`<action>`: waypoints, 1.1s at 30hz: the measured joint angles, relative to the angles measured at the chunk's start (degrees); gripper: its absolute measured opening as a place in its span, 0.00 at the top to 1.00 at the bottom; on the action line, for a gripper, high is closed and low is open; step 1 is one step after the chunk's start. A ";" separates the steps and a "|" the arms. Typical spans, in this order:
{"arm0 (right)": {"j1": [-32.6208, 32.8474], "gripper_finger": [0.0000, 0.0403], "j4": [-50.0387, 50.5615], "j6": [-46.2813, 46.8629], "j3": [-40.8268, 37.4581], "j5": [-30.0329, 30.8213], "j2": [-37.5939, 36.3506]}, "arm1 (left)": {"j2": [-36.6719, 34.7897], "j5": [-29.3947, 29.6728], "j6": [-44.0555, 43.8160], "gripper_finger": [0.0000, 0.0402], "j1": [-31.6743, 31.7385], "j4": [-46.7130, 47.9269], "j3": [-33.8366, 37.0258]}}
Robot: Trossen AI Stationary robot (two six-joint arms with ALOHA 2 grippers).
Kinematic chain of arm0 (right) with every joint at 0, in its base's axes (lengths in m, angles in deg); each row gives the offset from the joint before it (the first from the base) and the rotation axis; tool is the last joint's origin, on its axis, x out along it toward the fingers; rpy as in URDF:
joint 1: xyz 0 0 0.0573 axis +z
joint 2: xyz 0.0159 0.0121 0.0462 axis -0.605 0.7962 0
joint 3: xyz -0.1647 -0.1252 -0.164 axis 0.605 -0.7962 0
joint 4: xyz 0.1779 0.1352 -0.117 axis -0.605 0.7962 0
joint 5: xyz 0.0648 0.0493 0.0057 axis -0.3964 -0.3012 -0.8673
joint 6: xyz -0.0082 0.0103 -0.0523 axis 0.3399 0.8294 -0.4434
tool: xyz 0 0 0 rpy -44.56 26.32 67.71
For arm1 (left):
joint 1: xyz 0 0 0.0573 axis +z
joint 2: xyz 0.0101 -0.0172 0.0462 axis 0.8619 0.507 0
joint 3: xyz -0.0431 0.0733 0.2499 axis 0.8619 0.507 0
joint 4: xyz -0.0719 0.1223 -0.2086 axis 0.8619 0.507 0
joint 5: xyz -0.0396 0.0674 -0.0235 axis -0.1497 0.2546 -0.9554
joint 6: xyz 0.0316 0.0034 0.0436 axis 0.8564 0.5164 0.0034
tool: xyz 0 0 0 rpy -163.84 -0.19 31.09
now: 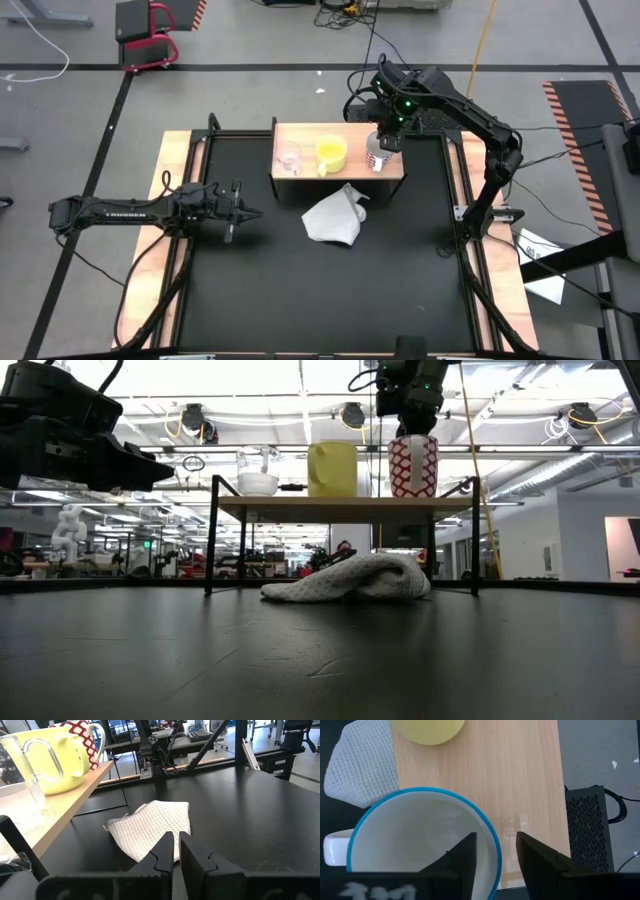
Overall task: Stack small to large cups/mugs on shelf
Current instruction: Return to Home Position
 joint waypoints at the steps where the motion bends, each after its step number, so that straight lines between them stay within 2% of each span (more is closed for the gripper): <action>1: 0.00 0.67 -0.01 0.02 0.00 -0.02 -0.01 | 0.00 0.00 0.00 0.92 0.00 0.00 -0.02; 22: 0.02 0.65 -0.88 0.03 0.07 -0.02 -0.23 | 0.00 -0.24 -0.15 0.92 0.00 0.27 0.00; 33: 1.64 0.65 -1.36 0.13 0.09 0.02 -4.43 | 0.00 -0.22 -0.15 0.92 0.00 -0.15 0.00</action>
